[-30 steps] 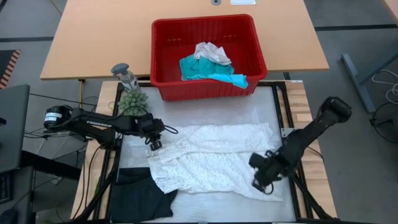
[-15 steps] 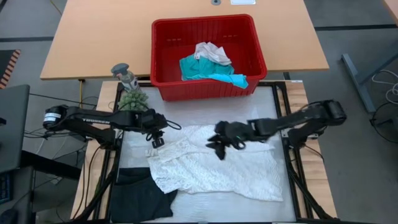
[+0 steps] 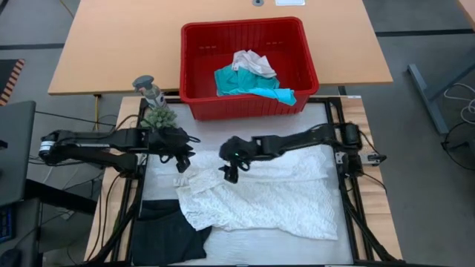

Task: Fold Laundry from Bin
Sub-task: Fold the white dress

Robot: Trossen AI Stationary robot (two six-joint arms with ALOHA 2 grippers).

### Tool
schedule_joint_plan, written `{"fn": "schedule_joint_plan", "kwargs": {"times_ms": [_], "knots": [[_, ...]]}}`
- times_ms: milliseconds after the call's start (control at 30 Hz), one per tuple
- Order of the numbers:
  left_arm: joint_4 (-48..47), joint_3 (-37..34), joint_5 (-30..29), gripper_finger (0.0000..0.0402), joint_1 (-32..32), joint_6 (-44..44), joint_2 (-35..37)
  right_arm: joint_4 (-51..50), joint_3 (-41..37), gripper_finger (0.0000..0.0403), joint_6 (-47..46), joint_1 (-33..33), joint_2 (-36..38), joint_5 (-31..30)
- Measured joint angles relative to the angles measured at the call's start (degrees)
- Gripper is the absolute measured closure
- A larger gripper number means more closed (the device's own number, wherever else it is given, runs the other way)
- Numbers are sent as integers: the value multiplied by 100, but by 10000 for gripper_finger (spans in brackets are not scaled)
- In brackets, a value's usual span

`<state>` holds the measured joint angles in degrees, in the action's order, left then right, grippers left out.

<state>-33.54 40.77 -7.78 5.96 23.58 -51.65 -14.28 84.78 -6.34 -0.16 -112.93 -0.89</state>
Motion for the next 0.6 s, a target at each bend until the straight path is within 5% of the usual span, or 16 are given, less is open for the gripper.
{"fn": "schedule_joint_plan", "kwargs": {"times_ms": [167,600], "knots": [[5,0,-3,301,0,170,286,-1133,1333,137,1252,-30,-661,345],[-18,0,-38,301,0,113,344,-2906,3765,137,1757,-104,-2337,1012]]}}
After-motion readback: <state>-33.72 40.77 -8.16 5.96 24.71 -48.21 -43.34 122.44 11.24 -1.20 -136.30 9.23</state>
